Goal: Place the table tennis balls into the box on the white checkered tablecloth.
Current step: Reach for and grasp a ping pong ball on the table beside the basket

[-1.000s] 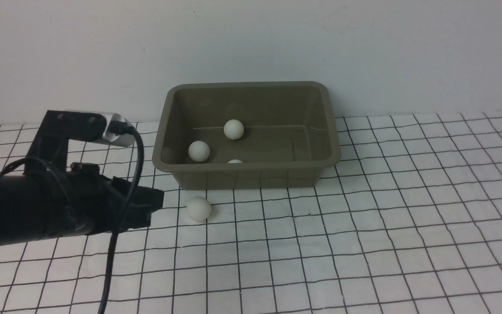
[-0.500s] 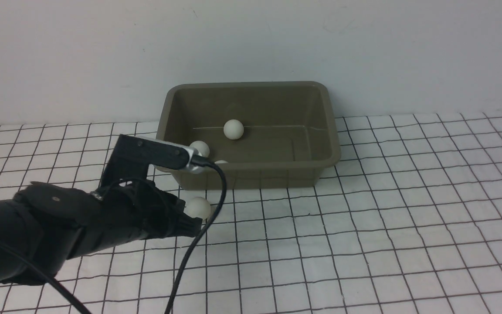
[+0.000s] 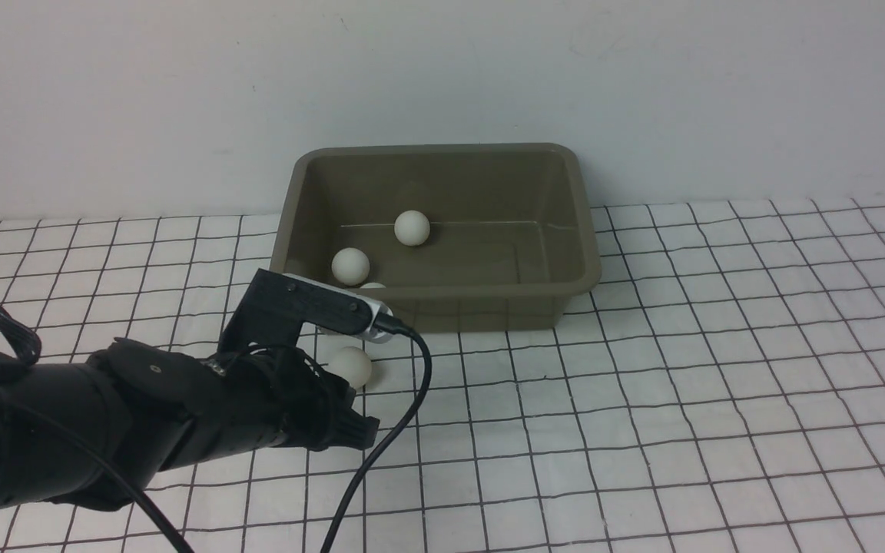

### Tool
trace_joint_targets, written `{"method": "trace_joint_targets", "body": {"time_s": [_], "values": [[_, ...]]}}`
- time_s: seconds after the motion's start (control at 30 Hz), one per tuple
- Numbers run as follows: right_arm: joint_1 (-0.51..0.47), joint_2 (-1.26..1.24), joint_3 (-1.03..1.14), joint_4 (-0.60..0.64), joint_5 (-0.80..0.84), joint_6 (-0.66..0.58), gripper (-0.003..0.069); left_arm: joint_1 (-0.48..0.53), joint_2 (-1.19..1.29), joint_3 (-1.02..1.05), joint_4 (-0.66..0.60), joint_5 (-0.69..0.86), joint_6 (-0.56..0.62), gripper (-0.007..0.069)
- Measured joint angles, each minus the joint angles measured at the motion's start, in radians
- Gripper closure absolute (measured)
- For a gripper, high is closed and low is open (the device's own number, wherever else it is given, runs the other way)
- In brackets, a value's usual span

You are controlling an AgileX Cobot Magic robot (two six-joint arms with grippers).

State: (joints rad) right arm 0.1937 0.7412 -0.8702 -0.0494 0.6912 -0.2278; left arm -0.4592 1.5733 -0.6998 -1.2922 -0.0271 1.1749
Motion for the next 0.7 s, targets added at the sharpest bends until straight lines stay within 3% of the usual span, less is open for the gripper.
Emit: {"method": "trace_joint_targets", "body": {"time_s": [0.17, 0.7], "values": [[0.0, 0.0, 0.0, 0.0, 0.0, 0.0, 0.0197, -0.001, 0.001, -0.003, 0.001, -0.024, 0.01, 0.0145], [0.0, 0.0, 0.0, 0.0, -0.037, -0.004, 0.0197, -0.001, 0.112, -0.117, 0.001, -0.068, 0.027, 0.0145]]}}
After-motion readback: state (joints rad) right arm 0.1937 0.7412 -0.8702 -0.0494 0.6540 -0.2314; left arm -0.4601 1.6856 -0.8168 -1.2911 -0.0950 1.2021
